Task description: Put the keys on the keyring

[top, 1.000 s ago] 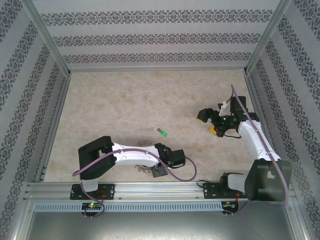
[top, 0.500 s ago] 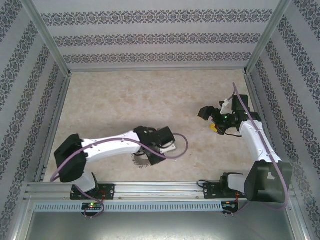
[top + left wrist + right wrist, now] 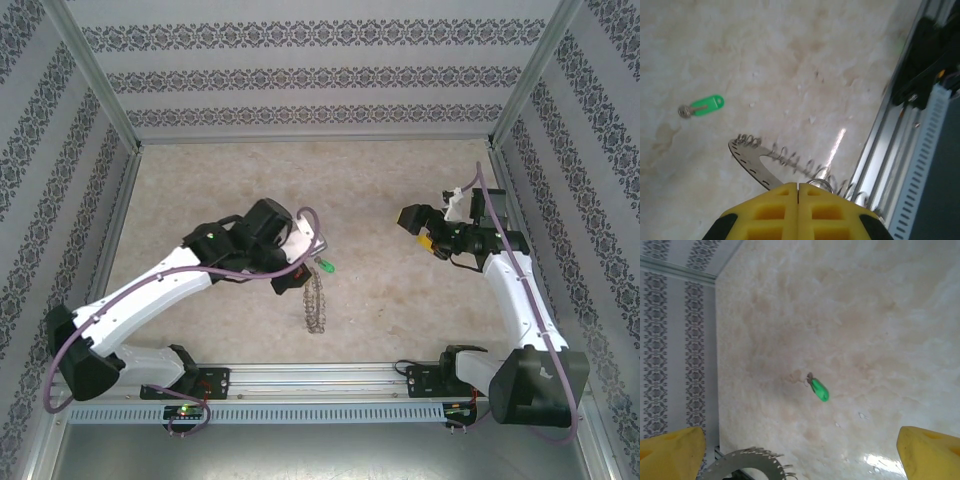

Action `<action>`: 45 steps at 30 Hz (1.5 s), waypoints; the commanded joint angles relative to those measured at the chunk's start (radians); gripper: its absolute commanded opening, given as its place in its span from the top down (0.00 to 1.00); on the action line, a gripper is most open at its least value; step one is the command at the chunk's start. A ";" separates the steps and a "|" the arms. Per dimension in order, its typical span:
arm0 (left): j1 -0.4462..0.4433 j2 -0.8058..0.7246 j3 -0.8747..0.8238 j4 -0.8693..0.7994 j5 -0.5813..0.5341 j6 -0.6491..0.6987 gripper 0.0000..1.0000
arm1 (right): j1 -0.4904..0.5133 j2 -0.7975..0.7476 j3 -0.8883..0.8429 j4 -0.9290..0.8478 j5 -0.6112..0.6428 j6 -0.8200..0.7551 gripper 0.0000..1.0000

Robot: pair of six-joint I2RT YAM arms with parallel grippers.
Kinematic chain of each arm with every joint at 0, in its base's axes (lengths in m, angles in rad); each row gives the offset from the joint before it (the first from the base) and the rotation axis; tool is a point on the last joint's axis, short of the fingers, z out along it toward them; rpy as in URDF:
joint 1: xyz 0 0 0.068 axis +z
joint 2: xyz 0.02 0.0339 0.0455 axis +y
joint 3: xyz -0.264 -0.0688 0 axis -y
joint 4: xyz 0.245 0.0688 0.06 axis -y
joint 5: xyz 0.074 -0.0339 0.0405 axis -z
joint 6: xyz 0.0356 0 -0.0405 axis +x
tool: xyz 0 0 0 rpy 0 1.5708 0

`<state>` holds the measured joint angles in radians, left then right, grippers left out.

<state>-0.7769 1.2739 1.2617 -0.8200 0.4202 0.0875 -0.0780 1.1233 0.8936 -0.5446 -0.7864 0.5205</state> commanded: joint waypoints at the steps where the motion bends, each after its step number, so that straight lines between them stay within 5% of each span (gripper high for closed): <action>1: 0.051 -0.027 0.080 0.030 0.116 0.047 1.00 | 0.040 -0.023 0.016 0.087 -0.066 0.009 0.02; 16: 0.280 -0.002 0.232 0.273 0.384 -0.078 1.00 | 0.438 -0.008 0.253 0.342 -0.230 -0.119 0.20; 30: 0.343 0.070 0.308 0.387 0.516 -0.151 1.00 | 0.562 0.184 0.396 0.510 -0.246 -0.070 0.39; 38: 0.354 0.070 0.308 0.406 0.520 -0.172 1.00 | 0.568 0.270 0.456 0.522 -0.279 -0.071 0.60; 45: 0.357 0.079 0.311 0.413 0.519 -0.182 1.00 | 0.570 0.280 0.465 0.520 -0.323 -0.097 1.00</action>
<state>-0.4221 1.3506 1.5360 -0.4793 0.8982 -0.0742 0.4797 1.3926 1.3323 -0.0612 -1.0760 0.4522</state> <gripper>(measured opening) 0.043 0.058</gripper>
